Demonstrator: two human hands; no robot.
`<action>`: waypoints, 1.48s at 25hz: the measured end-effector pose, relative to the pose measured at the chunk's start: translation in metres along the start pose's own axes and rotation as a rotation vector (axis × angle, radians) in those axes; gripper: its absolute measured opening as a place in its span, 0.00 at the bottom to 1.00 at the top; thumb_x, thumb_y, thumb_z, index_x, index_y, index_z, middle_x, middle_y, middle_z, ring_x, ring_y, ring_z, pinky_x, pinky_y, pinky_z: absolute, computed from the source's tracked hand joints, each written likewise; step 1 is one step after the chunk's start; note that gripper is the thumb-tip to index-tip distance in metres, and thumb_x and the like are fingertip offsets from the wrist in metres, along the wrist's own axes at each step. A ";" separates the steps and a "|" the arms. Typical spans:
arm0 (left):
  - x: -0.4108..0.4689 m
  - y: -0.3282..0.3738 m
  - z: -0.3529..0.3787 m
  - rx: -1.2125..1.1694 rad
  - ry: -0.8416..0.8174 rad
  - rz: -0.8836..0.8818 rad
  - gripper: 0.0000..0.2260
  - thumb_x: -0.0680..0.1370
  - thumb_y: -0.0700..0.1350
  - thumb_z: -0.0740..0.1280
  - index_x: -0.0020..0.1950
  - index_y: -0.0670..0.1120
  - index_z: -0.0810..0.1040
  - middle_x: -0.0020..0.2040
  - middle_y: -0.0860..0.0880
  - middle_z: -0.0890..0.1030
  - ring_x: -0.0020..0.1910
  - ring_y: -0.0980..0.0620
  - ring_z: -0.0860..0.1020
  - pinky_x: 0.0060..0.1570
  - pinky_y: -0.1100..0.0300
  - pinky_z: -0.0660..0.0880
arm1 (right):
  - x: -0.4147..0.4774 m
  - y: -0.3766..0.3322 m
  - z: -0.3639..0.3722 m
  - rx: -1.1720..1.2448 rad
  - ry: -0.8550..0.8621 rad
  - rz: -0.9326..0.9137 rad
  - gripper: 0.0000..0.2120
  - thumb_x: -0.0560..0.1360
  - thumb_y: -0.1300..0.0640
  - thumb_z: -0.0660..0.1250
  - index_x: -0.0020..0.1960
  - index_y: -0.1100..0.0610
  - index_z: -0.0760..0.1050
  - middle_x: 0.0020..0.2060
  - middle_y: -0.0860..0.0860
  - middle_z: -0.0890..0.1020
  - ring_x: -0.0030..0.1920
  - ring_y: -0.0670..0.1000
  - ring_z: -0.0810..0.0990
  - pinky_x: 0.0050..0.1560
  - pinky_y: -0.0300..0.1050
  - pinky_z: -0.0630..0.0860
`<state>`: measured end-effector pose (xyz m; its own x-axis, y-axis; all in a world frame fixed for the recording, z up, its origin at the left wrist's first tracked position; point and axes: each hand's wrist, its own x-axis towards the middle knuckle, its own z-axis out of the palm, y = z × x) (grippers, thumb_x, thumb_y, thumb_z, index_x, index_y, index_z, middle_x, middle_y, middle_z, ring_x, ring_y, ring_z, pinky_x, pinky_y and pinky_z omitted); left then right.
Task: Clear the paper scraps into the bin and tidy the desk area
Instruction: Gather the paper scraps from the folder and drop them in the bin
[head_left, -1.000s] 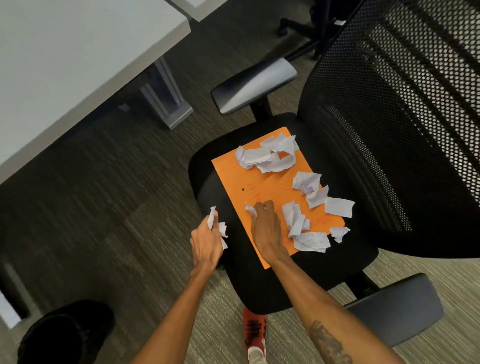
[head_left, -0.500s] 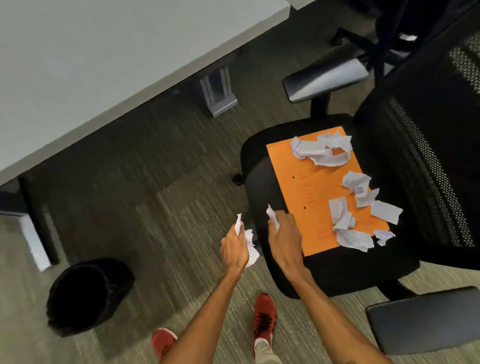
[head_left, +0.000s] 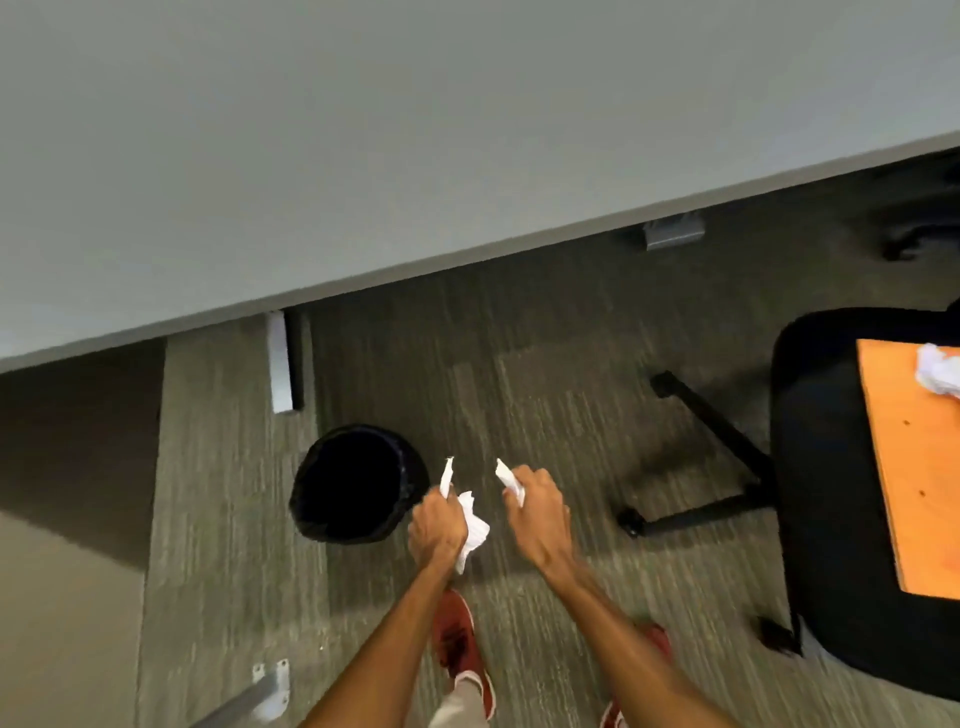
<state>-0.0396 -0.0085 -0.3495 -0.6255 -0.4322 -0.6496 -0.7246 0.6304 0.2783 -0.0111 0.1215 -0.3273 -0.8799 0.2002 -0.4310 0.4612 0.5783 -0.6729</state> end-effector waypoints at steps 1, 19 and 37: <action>0.017 -0.016 -0.022 -0.005 0.018 -0.039 0.19 0.83 0.53 0.56 0.65 0.44 0.78 0.63 0.37 0.79 0.63 0.36 0.76 0.60 0.47 0.72 | 0.001 -0.021 0.024 0.004 -0.029 -0.027 0.08 0.81 0.60 0.63 0.59 0.57 0.77 0.50 0.55 0.77 0.50 0.57 0.79 0.43 0.45 0.68; 0.250 -0.152 -0.138 -0.132 0.138 -0.169 0.15 0.81 0.45 0.62 0.65 0.39 0.78 0.61 0.35 0.80 0.59 0.36 0.80 0.53 0.50 0.75 | 0.102 -0.138 0.291 -0.169 -0.396 0.031 0.15 0.80 0.62 0.60 0.66 0.59 0.73 0.65 0.60 0.76 0.65 0.61 0.76 0.64 0.53 0.75; 0.286 -0.138 -0.109 -0.706 -0.032 -0.274 0.18 0.83 0.52 0.62 0.63 0.39 0.78 0.59 0.38 0.80 0.51 0.40 0.80 0.55 0.39 0.79 | 0.140 -0.137 0.318 0.028 -0.448 0.113 0.26 0.77 0.54 0.68 0.74 0.53 0.68 0.70 0.54 0.74 0.70 0.55 0.73 0.71 0.50 0.70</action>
<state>-0.1504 -0.2892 -0.4966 -0.3952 -0.4887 -0.7778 -0.8729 -0.0641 0.4837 -0.1609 -0.1818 -0.4866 -0.6910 -0.1043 -0.7153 0.5595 0.5495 -0.6205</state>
